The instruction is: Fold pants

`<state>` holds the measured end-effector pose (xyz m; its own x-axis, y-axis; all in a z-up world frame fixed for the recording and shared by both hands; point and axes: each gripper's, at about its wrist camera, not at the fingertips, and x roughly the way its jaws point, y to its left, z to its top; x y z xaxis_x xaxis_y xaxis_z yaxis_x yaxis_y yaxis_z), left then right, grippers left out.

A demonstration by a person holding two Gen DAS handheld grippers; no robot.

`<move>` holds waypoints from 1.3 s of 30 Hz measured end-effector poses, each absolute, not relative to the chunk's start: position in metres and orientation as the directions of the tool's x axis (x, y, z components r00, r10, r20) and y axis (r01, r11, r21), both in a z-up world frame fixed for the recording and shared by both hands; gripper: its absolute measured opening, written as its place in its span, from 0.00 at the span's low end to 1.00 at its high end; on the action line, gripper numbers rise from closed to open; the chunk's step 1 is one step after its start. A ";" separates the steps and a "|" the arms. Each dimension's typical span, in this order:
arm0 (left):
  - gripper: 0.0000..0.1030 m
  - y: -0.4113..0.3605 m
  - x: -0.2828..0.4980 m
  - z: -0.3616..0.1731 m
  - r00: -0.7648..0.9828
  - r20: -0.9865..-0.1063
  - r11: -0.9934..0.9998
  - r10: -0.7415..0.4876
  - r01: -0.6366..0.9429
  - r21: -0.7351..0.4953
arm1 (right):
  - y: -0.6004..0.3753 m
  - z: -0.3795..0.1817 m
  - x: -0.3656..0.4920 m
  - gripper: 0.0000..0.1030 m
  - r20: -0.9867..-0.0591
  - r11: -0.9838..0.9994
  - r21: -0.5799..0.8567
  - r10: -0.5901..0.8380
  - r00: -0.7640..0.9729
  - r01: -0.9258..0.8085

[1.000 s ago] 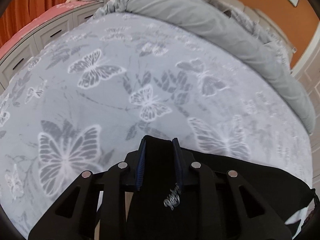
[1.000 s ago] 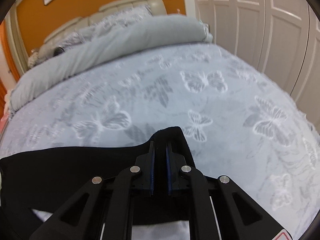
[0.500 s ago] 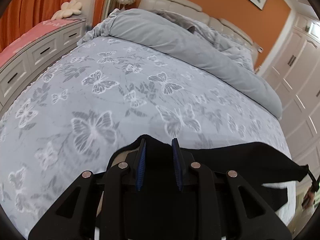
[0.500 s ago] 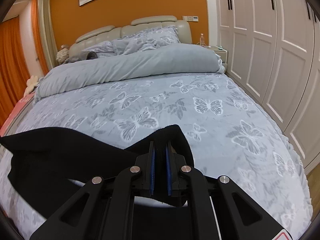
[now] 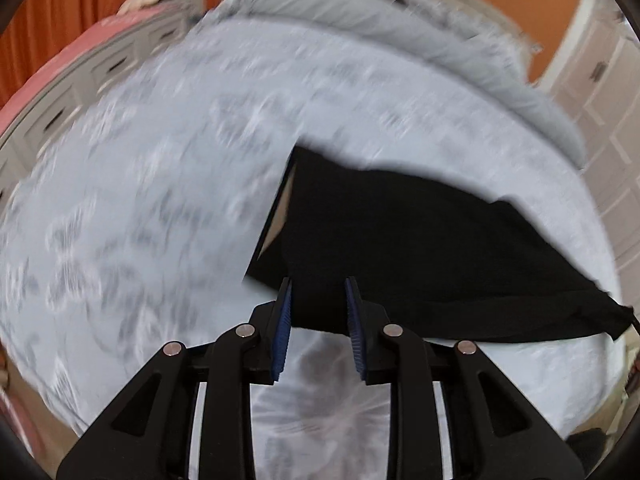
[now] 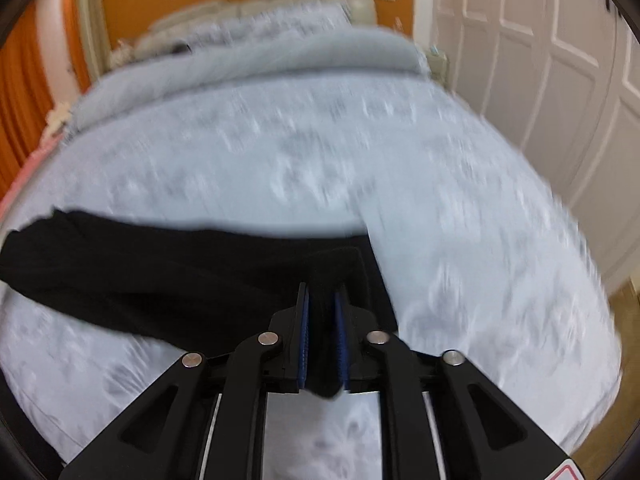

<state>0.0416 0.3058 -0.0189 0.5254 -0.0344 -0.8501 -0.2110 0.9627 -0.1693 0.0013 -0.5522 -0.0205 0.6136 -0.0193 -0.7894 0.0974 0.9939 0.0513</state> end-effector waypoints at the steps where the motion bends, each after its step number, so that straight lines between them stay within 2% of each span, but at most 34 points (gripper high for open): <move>1: 0.26 0.310 0.038 -0.036 0.496 -0.868 0.957 0.000 -0.253 -0.144 | -0.554 -0.031 -0.003 0.16 -0.799 0.992 0.050 -0.029 0.600 0.114; 3: 0.27 0.321 0.029 -0.050 0.471 -0.882 0.935 0.017 -0.320 -0.153 | -0.561 -0.039 -0.018 0.31 -0.796 0.986 0.061 -0.045 0.604 0.155; 4: 0.32 0.328 0.022 -0.050 0.477 -0.879 0.922 0.008 -0.343 -0.178 | -0.564 -0.037 -0.027 0.44 -0.789 0.984 0.076 -0.038 0.613 0.159; 5: 0.38 0.334 0.014 -0.046 0.493 -0.870 0.908 -0.011 -0.359 -0.215 | -0.567 -0.033 -0.036 0.52 -0.777 0.980 0.082 -0.051 0.627 0.181; 7: 0.48 0.342 -0.008 -0.024 0.552 -0.833 0.875 -0.019 -0.394 -0.281 | -0.569 -0.016 -0.056 0.56 -0.740 0.969 0.103 -0.075 0.669 0.223; 8: 0.55 0.340 -0.015 -0.012 0.575 -0.818 0.871 -0.013 -0.395 -0.292 | -0.566 -0.006 -0.065 0.62 -0.719 0.965 0.129 -0.066 0.692 0.226; 9: 0.57 0.335 -0.019 -0.003 0.590 -0.808 0.872 -0.006 -0.392 -0.293 | -0.560 0.006 -0.076 0.67 -0.690 0.958 0.179 -0.041 0.722 0.225; 10: 0.61 0.322 -0.024 0.013 0.620 -0.785 0.886 0.007 -0.367 -0.282 | -0.552 0.016 -0.084 0.78 -0.667 0.946 0.231 -0.016 0.745 0.227; 11: 0.70 0.308 -0.026 0.024 0.640 -0.768 0.903 0.017 -0.341 -0.263 | -0.544 0.022 -0.088 0.85 -0.643 0.935 0.285 0.022 0.766 0.213; 12: 0.75 0.292 -0.025 0.035 0.657 -0.753 0.920 0.031 -0.313 -0.235 | -0.536 0.027 -0.087 0.85 -0.626 0.921 0.337 0.065 0.777 0.194; 13: 0.86 0.269 -0.022 0.046 0.683 -0.729 0.941 0.042 -0.272 -0.201 | -0.528 0.027 -0.084 0.85 -0.617 0.902 0.397 0.122 0.777 0.173; 14: 0.90 0.253 -0.018 0.051 0.702 -0.711 0.952 0.039 -0.243 -0.188 | -0.521 0.023 -0.075 0.85 -0.612 0.872 0.465 0.191 0.767 0.154; 17: 0.90 0.201 0.000 0.052 0.725 -0.688 0.973 -0.037 -0.131 -0.190 | -0.505 -0.005 -0.035 0.85 -0.653 0.769 0.598 0.304 0.693 0.226; 20: 0.90 0.165 0.023 0.037 0.705 -0.703 0.975 -0.090 -0.081 -0.207 | -0.505 -0.034 -0.001 0.85 -0.731 0.713 0.594 0.287 0.619 0.371; 25: 0.90 0.141 0.043 0.001 0.679 -0.720 0.963 -0.142 -0.073 -0.259 | -0.519 -0.059 0.035 0.84 -0.814 0.661 0.516 0.183 0.551 0.544; 27: 0.90 0.140 0.045 -0.006 0.677 -0.722 0.962 -0.141 -0.078 -0.262 | -0.526 -0.066 0.048 0.77 -0.841 0.654 0.475 0.139 0.524 0.589; 28: 0.90 0.140 0.048 -0.010 0.677 -0.724 0.963 -0.132 -0.086 -0.256 | -0.528 -0.069 0.056 0.45 -0.850 0.663 0.454 0.123 0.512 0.596; 29: 0.90 0.141 0.049 -0.013 0.674 -0.729 0.964 -0.124 -0.093 -0.250 | -0.531 -0.073 0.062 0.05 -0.860 0.677 0.430 0.106 0.499 0.598; 30: 0.90 0.142 0.051 -0.016 0.669 -0.732 0.962 -0.126 -0.098 -0.255 | -0.534 -0.078 0.069 0.05 -0.869 0.679 0.417 0.102 0.485 0.604; 32: 0.90 0.149 0.055 -0.020 0.662 -0.738 0.953 -0.130 -0.122 -0.277 | -0.538 -0.072 0.067 0.05 -0.810 0.662 0.503 0.136 0.571 0.556; 34: 0.90 0.155 0.055 -0.021 0.669 -0.734 0.951 -0.116 -0.138 -0.276 | -0.529 -0.030 0.056 0.05 -0.596 0.715 0.639 0.226 0.770 0.284; 35: 0.90 0.157 0.054 -0.021 0.674 -0.732 0.952 -0.100 -0.149 -0.268 | -0.521 -0.004 0.042 0.04 -0.450 0.760 0.643 0.281 0.847 0.090; 36: 0.90 0.161 0.053 -0.020 0.680 -0.727 0.951 -0.090 -0.158 -0.265 | -0.514 0.020 0.024 0.04 -0.394 0.841 0.541 0.249 0.885 0.005; 37: 0.90 0.164 0.053 -0.020 0.680 -0.728 0.949 -0.090 -0.163 -0.270 | -0.520 0.022 0.018 0.05 -0.413 0.855 0.518 0.231 0.881 0.018; 39: 0.90 0.167 0.053 -0.023 0.671 -0.734 0.944 -0.105 -0.166 -0.286 | -0.553 -0.015 0.009 0.11 -0.450 0.786 0.614 0.277 0.849 0.069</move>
<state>0.0531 0.1673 -0.0229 0.6706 -0.1052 -0.7343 -0.1655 0.9437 -0.2863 0.0092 -0.5525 -0.0148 0.8489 0.2773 -0.4500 0.0687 0.7863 0.6141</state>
